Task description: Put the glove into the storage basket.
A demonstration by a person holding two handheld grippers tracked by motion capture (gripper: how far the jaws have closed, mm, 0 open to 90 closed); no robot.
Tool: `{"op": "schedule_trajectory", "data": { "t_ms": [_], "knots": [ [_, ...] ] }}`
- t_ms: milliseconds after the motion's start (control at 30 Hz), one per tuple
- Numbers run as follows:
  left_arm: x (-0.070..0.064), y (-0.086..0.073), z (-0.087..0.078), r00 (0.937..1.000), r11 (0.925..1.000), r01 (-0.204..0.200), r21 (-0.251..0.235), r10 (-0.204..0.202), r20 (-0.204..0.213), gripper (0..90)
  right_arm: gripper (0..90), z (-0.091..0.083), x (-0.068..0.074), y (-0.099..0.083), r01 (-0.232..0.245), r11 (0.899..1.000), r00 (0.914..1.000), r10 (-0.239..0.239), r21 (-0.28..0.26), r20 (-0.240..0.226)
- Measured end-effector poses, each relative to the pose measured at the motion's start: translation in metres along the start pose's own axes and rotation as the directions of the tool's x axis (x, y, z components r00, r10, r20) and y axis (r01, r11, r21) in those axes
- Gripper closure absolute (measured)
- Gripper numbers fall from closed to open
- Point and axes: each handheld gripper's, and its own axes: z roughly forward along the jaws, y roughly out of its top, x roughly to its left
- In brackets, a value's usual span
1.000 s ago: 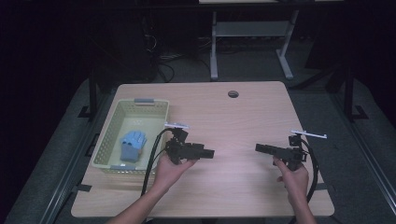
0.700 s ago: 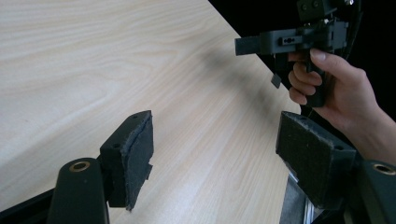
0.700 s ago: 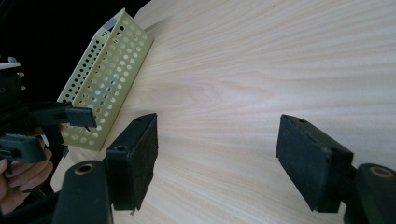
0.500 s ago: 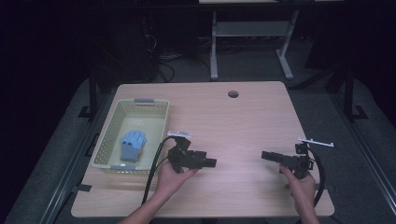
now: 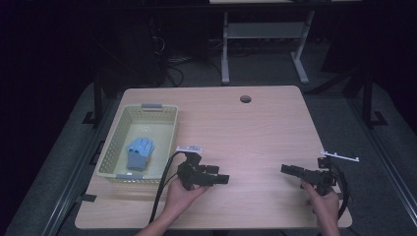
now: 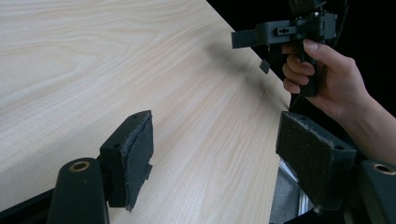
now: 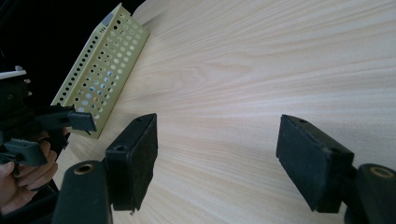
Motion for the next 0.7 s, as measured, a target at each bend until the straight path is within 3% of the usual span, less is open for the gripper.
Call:
{"op": "schedule_trajectory", "data": {
  "t_ms": [400,700],
  "knots": [
    [-0.002,-0.015,-0.001,0.9999,0.9998,-0.016,0.009,0.016,0.004,26.8,28.1,-0.006,-0.003,-0.010,0.000,1.000,0.9999,0.000,-0.001,-0.016],
    [-0.006,-0.017,-0.005,0.9993,0.9995,-0.031,-0.007,0.031,0.018,26.8,27.0,-0.007,0.002,-0.018,0.068,0.998,0.9968,-0.067,0.009,-0.042]
  ]
}}
